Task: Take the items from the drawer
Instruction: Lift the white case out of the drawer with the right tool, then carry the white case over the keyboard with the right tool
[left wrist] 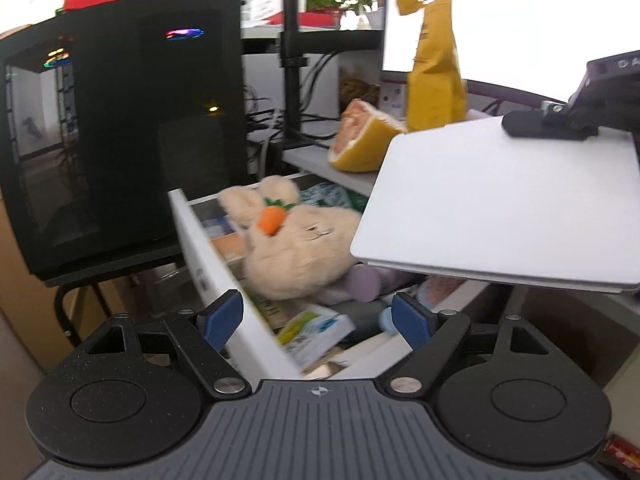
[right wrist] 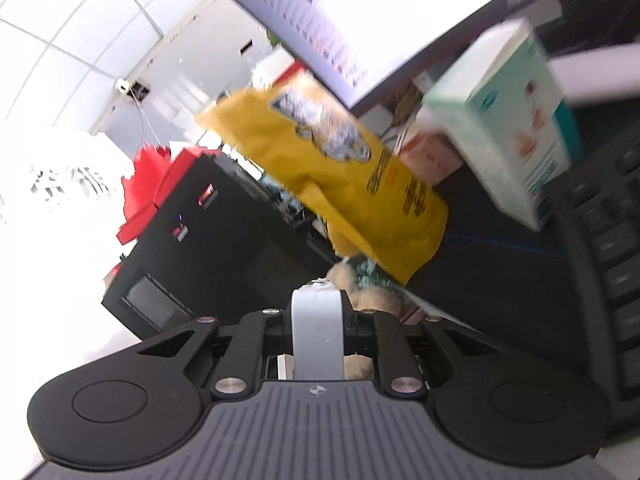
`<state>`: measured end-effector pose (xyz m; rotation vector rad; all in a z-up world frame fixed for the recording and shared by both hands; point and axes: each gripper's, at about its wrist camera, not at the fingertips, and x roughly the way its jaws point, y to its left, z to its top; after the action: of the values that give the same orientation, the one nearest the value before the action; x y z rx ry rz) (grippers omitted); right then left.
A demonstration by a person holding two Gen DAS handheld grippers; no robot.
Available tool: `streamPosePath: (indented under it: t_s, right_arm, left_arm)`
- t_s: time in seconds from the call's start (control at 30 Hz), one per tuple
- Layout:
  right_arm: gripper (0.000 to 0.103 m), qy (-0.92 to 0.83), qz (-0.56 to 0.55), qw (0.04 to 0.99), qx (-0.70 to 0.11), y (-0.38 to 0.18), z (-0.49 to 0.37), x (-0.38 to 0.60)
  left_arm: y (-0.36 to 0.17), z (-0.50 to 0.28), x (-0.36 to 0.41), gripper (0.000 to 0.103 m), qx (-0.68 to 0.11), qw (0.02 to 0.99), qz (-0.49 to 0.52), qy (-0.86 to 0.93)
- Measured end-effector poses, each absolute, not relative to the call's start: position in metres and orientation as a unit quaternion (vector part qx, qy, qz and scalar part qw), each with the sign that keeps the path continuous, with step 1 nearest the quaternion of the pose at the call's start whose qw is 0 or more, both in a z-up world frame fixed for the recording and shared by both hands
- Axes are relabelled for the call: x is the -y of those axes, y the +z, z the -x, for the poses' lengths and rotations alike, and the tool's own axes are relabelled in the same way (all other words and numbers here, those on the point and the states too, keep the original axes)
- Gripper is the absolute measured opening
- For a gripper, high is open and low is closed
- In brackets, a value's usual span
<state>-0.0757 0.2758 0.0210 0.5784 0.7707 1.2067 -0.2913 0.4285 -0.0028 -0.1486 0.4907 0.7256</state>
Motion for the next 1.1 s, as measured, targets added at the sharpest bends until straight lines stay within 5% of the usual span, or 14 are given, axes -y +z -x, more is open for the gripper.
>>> streamPosePath:
  t_s: [1.1]
  right_arm:
    - [0.014,0.343,-0.447,0.798,-0.214,0.029,0.021,-0.043]
  left_arm:
    - [0.002,0.219,-0.346,0.086,-0.223,0.948,0.055,0.220]
